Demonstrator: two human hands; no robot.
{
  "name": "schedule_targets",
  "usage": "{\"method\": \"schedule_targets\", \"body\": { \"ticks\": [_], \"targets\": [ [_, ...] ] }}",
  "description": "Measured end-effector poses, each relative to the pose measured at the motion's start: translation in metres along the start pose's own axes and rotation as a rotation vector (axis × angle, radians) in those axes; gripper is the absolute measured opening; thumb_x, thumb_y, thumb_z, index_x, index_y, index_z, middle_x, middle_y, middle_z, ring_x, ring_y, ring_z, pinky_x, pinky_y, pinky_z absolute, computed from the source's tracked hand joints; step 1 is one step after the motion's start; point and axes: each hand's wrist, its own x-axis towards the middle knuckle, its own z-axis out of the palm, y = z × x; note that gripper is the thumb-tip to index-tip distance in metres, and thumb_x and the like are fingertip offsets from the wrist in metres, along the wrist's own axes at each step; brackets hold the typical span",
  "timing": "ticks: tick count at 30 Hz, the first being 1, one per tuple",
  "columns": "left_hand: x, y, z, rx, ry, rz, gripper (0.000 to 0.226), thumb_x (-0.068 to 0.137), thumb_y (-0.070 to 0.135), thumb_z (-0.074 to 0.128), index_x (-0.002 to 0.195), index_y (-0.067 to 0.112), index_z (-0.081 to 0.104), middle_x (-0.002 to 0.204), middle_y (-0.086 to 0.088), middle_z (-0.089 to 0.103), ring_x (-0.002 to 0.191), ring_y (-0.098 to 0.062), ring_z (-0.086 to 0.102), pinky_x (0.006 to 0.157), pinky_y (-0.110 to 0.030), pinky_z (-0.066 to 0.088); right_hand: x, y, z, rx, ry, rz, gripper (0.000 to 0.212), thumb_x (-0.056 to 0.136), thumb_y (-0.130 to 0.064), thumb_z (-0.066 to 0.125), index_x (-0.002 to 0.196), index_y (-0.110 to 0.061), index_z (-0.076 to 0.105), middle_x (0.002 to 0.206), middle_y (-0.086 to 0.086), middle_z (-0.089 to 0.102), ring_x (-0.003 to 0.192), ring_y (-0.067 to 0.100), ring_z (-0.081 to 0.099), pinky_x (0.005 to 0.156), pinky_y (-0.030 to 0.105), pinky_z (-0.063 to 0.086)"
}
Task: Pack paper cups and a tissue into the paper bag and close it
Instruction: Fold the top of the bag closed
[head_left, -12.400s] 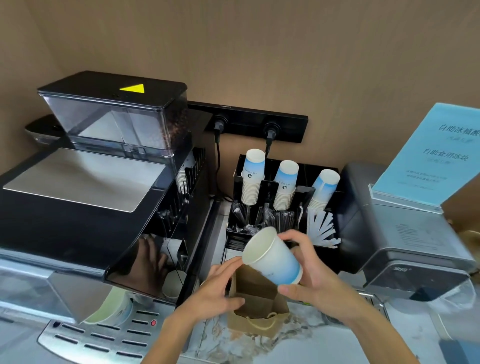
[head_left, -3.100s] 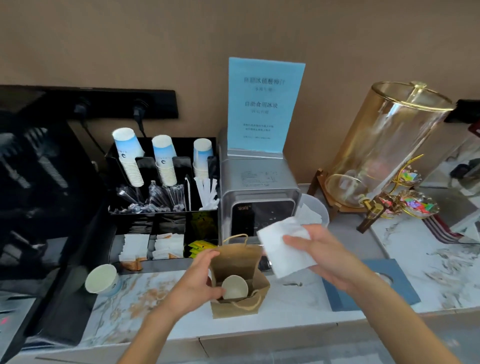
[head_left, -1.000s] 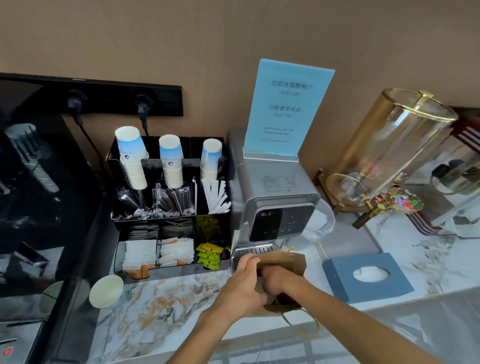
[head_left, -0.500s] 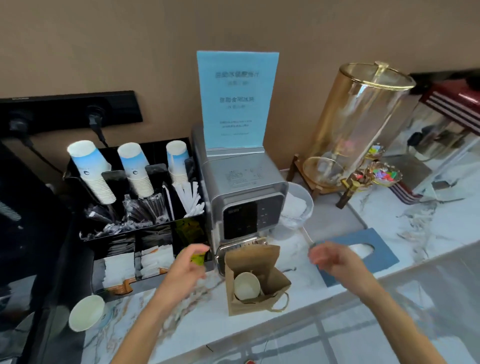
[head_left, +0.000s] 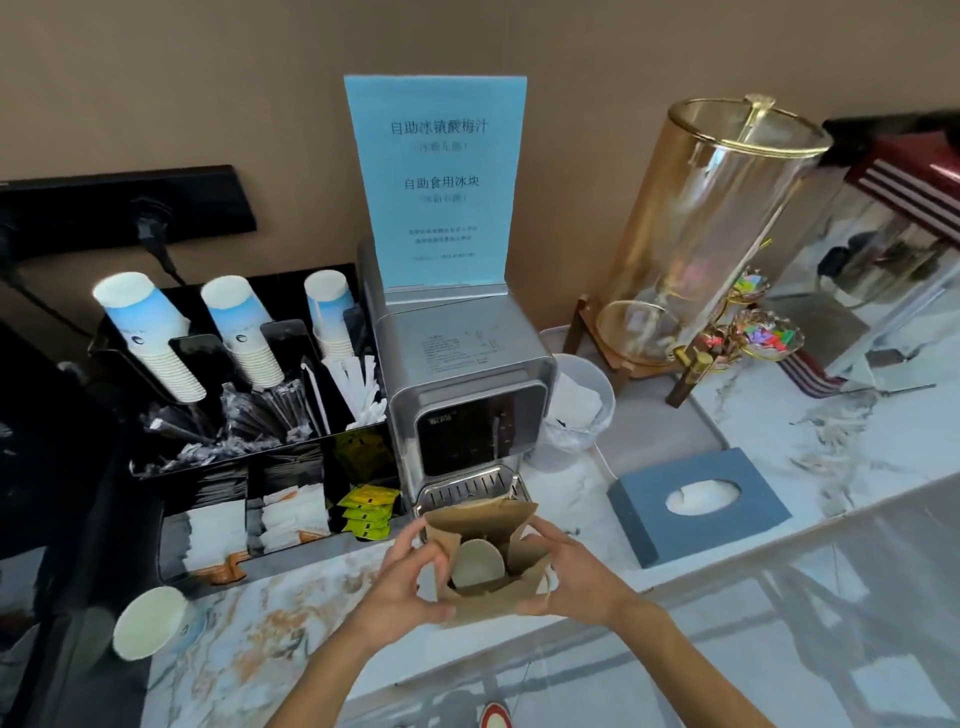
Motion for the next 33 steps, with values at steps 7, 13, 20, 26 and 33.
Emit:
{"method": "schedule_targets", "body": {
  "ticks": [7,13,20,26,33],
  "targets": [
    [0.0,0.012,-0.003,0.029,0.17,0.078,0.045,0.068,0.005,0.08,0.072,0.041,0.053,0.09,0.017,0.058,0.087,0.006,0.05,0.064,-0.011,0.036,0.003,-0.004,0.0,-0.002,0.145,-0.044,0.042,0.08,-0.024,0.076,0.084,-0.064,0.063,0.108,-0.047,0.058,0.11,-0.012,0.048,0.091,0.008,0.038],
    [-0.013,0.001,0.006,0.073,0.338,0.116,0.032,0.09,-0.007,0.058,0.073,0.02,0.051,0.107,-0.009,0.075,0.083,-0.01,0.065,0.068,-0.033,0.05,-0.002,-0.006,0.011,0.011,0.357,-0.07,0.017,0.076,-0.018,0.072,0.076,-0.016,0.055,0.106,0.005,0.075,0.094,0.025,0.051,0.082,0.038,0.049],
    [-0.013,0.01,0.006,-0.213,0.227,0.069,0.05,0.079,-0.027,0.056,0.071,0.015,0.083,0.105,0.014,0.076,0.105,0.003,0.061,0.082,-0.014,0.051,-0.003,-0.013,0.021,0.571,0.335,-0.1,0.034,0.081,0.025,0.057,0.082,0.0,0.079,0.102,0.017,0.075,0.098,0.03,0.066,0.077,0.034,0.053],
    [-0.013,0.0,-0.002,0.368,0.201,0.162,0.054,0.075,-0.014,0.049,0.078,0.032,0.077,0.125,0.031,0.055,0.12,-0.003,0.037,0.102,-0.022,0.029,-0.003,-0.005,0.023,0.203,0.262,-0.053,0.053,0.081,0.015,0.06,0.077,-0.034,0.079,0.12,-0.022,0.066,0.115,-0.002,0.046,0.093,0.008,0.038],
    [-0.005,0.015,0.008,0.399,0.145,0.256,0.036,0.086,0.019,0.07,0.103,0.042,0.049,0.12,0.03,0.054,0.116,-0.001,0.051,0.095,-0.025,0.044,0.008,-0.027,0.023,0.017,0.224,0.061,0.039,0.074,-0.039,0.078,0.08,-0.041,0.04,0.117,-0.019,0.053,0.108,0.004,0.047,0.087,0.021,0.045]
  ]
}}
